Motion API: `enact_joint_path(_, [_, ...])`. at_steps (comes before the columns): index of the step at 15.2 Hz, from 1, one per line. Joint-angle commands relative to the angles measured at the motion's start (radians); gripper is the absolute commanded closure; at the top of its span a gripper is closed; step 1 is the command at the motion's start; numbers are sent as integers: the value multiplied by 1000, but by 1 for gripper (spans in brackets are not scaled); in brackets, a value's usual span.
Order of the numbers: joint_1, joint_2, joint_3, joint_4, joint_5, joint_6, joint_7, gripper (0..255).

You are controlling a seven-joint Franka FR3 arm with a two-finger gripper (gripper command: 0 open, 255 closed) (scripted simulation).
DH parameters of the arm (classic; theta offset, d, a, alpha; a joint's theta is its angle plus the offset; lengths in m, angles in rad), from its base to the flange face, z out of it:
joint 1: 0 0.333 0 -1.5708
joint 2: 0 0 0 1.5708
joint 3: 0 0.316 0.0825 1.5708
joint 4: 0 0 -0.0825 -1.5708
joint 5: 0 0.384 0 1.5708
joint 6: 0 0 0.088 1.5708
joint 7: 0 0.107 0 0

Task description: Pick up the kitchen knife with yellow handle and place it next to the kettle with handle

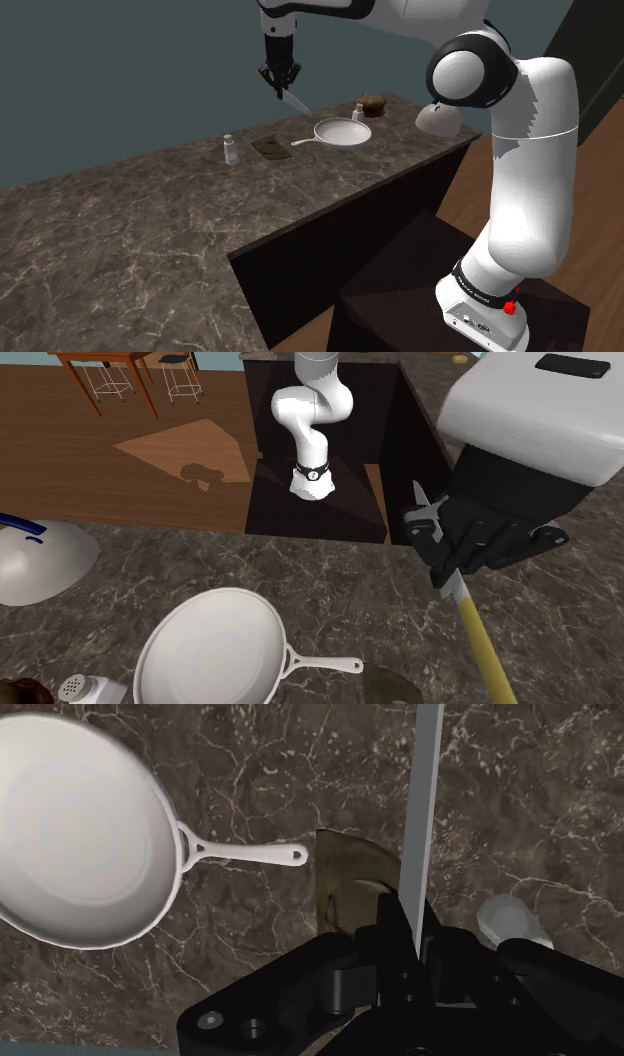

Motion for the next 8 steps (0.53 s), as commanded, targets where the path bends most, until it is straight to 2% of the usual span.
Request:
enact_joint_path(1, [-26,-56,-6,-79,8,24,-27,255])
enact_joint_path(8, [-129,-243,-48,-348,38,108,-164,255])
